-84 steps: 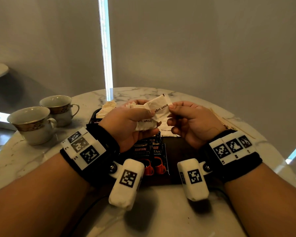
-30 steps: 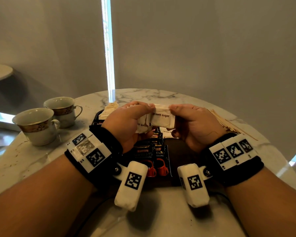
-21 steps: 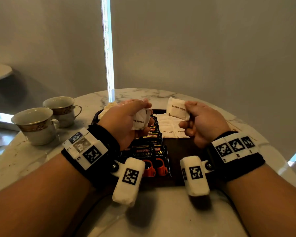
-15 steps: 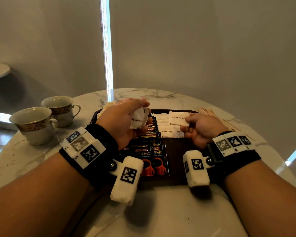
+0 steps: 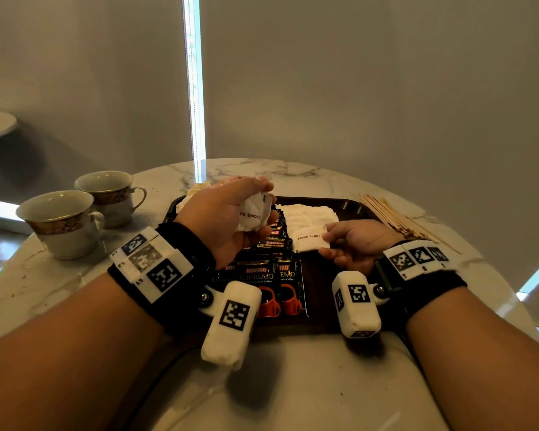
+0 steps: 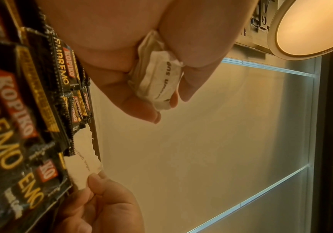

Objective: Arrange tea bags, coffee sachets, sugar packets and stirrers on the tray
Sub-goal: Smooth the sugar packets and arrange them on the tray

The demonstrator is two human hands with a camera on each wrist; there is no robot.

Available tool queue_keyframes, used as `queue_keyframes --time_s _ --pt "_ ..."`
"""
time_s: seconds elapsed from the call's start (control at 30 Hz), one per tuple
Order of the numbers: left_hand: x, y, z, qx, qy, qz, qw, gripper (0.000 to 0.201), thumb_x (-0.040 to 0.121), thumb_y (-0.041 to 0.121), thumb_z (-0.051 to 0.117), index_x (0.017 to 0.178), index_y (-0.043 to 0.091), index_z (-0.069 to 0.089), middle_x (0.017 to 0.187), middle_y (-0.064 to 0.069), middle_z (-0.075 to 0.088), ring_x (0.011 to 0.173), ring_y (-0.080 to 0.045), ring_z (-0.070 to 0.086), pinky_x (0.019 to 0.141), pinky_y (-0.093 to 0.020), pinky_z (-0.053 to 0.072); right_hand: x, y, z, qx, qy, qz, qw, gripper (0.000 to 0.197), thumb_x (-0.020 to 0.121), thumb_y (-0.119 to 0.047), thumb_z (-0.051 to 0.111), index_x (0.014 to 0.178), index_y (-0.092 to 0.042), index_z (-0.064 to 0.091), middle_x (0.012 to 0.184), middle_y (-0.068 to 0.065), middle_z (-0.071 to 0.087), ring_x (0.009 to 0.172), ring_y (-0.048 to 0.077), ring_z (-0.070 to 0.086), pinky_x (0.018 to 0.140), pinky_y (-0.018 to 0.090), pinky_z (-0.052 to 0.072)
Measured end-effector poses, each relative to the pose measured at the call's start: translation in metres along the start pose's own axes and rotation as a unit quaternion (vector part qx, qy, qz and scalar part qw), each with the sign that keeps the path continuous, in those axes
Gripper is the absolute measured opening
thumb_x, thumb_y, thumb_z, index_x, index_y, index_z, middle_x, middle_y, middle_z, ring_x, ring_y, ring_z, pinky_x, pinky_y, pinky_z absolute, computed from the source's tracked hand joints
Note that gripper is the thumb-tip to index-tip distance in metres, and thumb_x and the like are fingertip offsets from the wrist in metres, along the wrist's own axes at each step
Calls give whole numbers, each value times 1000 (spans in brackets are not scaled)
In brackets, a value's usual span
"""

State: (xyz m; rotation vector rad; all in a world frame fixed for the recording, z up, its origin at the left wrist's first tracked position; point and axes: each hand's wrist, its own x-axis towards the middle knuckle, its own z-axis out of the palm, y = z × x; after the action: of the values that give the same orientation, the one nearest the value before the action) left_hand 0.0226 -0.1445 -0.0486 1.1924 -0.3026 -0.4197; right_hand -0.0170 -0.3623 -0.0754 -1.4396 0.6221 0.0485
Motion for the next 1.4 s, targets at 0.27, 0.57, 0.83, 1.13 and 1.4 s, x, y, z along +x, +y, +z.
queue_keyframes --time_s 0.27,0.57,0.83,1.13,1.4 --pt "-1 0 2 -1 -1 3 1000 14 96 24 62 100 11 65 83 -6 64 64 -17 64 50 -27 51 9 2 -4 -47 -1 -4 999 42 96 3 49 137 -5 50 86 14 61 47 10 55 34 17 35" --pt "-2 -1 2 2 4 1 1000 15 96 24 62 101 10 65 83 -6 66 64 -17 65 51 -27 52 7 1 -4 -62 -10 -7 998 33 98 -1 49 131 -8 55 87 12 61 48 10 58 36 18 39" --pt "-2 0 1 -2 8 -9 1000 17 96 24 62 103 9 65 84 -7 65 65 -18 65 50 -27 52 8 2 -4 -62 19 -23 998 21 97 -6 54 113 -9 67 107 14 66 58 11 62 43 19 45" --pt "-1 -1 -2 -44 -5 -27 999 20 92 11 53 106 6 66 101 -17 58 77 -26 62 55 -31 54 7 0 -5 -43 34 -36 998 21 95 -5 55 112 -10 67 100 10 63 67 14 63 48 22 47" --pt "-3 1 0 -67 -26 -47 996 37 86 2 36 106 3 67 112 -23 56 85 -33 66 64 -37 59 -3 -8 -4 26 37 -108 993 17 100 -11 50 110 -9 64 87 5 58 63 13 54 43 20 39"
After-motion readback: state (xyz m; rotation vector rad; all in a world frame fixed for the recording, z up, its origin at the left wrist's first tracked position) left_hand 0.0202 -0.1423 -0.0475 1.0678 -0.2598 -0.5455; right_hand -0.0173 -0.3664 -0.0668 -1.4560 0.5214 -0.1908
